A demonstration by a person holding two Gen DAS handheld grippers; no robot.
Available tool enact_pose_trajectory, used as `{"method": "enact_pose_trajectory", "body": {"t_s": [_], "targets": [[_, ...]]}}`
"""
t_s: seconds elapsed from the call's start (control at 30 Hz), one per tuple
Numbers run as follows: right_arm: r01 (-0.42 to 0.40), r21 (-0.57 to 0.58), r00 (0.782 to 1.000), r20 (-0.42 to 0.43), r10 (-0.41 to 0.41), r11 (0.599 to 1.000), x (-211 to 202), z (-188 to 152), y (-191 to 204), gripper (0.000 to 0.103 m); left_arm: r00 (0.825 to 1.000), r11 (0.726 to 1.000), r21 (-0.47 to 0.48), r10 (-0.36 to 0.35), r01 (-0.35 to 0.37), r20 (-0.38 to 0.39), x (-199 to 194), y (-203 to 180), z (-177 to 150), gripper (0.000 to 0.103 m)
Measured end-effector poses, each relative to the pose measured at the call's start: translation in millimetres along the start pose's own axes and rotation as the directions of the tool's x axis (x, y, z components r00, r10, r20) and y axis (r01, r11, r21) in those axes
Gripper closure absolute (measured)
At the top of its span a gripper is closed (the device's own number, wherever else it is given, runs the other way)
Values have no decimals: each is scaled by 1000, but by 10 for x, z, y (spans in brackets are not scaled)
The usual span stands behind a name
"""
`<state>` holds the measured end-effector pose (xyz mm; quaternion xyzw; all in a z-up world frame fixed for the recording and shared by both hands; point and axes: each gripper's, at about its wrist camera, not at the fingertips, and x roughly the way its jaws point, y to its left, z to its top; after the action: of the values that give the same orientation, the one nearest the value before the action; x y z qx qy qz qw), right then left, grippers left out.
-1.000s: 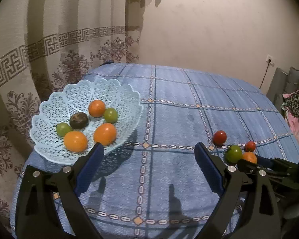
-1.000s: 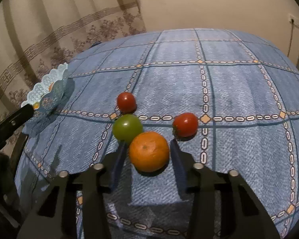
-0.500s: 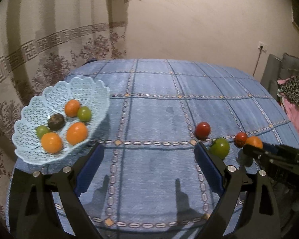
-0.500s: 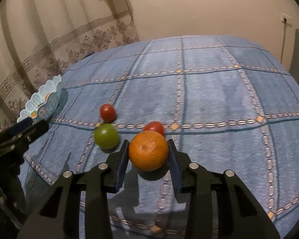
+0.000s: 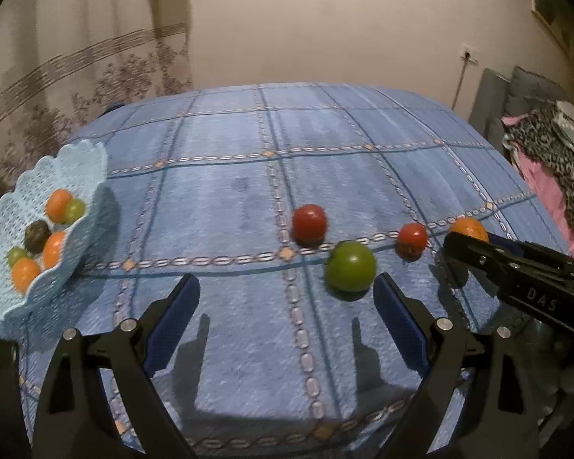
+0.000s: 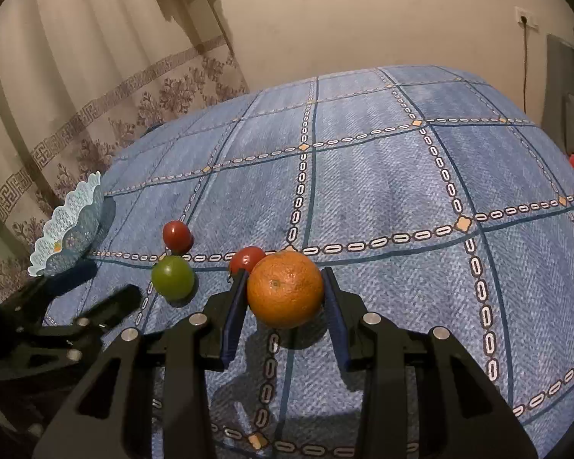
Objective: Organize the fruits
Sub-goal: 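Grasp the large green tomato with left gripper while right holds the orange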
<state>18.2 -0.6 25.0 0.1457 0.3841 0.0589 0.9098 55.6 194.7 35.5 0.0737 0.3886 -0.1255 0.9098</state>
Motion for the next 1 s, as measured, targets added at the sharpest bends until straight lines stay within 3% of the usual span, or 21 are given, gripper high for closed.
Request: {"method": "enact_pose_trajectory", "body": {"t_s": [0.23, 0.4, 0.73, 1.0], "targets": [[0, 41, 1000, 13, -1, 999, -39, 3, -86, 65, 998, 999, -2, -41, 41, -45, 183, -145, 59, 15], [-7, 38, 1000, 8, 7, 999, -23, -13, -88, 65, 996, 998, 4, -62, 63, -65, 285, -215, 83, 27], [-5, 40, 1000, -6, 5, 999, 38, -37, -82, 65, 989, 992, -20, -123, 122, -85, 352, -227, 75, 68], [0, 41, 1000, -12, 1, 999, 85, -37, -79, 65, 987, 990, -41, -136, 133, -79, 267, -209, 23, 68]]}}
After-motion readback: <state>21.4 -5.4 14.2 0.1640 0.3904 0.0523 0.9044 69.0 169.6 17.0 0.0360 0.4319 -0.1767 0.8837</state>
